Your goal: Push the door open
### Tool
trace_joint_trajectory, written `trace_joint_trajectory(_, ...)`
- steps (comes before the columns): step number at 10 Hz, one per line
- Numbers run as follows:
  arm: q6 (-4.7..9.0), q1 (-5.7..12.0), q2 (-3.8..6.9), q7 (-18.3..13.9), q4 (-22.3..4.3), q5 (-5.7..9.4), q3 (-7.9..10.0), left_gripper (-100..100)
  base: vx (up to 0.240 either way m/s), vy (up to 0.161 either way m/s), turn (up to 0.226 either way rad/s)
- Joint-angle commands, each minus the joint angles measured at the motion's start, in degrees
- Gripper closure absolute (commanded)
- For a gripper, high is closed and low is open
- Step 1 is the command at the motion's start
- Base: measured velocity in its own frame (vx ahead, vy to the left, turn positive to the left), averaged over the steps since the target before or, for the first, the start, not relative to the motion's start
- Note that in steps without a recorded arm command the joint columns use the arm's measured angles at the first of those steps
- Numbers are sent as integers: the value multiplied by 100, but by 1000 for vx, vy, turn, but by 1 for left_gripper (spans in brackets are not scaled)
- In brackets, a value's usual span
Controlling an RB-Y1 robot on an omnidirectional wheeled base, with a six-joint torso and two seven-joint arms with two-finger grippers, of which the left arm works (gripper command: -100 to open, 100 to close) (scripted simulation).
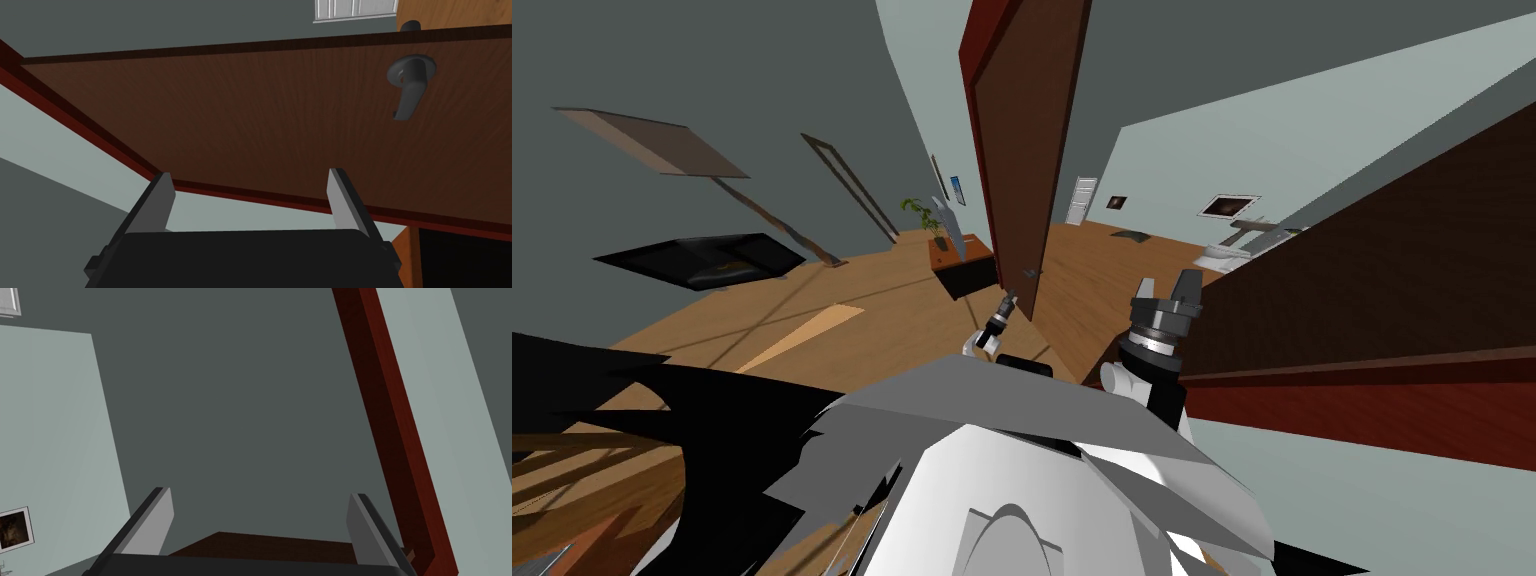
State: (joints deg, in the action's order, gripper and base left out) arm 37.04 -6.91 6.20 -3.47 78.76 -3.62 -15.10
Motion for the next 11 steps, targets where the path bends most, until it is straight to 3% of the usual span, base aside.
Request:
trace_joint_trajectory(1,53,92,16,-70,-248,-8,-71,-100,112,107,-92)
trace_joint_trajectory(5,139,236,12,-148,-640,-26,-177,-100,103,88,-68)
trace_joint_trajectory(8,240,407,3,-239,-1104,-47,-302,-100,101,99,-88)
trace_joint_trajectory(11,280,476,-1,-275,-1289,-56,-352,-100,70,62,-46)
